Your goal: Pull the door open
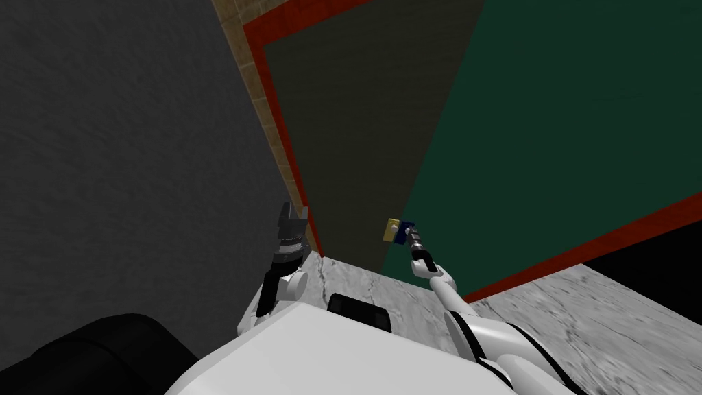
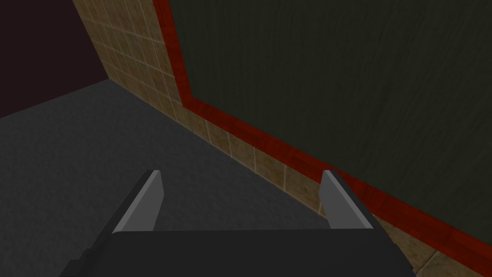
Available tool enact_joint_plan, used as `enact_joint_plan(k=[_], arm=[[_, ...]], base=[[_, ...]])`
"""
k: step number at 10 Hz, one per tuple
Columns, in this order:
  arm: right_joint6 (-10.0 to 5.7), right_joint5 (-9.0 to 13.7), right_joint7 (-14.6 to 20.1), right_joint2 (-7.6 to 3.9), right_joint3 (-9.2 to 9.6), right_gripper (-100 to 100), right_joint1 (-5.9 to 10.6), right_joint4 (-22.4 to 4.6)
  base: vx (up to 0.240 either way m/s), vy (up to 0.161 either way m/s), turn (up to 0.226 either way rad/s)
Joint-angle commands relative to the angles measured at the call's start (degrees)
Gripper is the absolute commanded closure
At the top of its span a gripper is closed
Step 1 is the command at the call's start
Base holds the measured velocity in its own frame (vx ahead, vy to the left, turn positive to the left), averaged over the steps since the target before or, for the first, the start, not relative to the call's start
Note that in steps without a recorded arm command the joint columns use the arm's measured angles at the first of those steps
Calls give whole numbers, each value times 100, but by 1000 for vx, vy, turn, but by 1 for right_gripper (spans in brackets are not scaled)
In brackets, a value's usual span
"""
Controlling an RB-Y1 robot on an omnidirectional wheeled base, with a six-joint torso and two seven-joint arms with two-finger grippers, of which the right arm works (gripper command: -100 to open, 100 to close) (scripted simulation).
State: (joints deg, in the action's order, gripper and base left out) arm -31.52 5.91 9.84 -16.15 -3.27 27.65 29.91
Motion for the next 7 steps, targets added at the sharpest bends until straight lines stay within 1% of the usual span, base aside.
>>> enact_joint_plan(k=[1,2,3,4,6,7], arm=[[56,40,20,-190,-90,100,-143,-47],[61,55,31,-267,-118,100,-194,-73],[63,63,46,-325,-128,100,-231,-92],[149,21,98,-240,-22,-100,-276,194],[143,-22,153,-163,86,-100,-230,242],[143,-22,153,-163,86,-100,-230,242]], base=[[-179,-128,-184],[-213,-122,-248],[-199,-93,-92],[-192,-13,69],[-225,40,92],[-146,58,8]])
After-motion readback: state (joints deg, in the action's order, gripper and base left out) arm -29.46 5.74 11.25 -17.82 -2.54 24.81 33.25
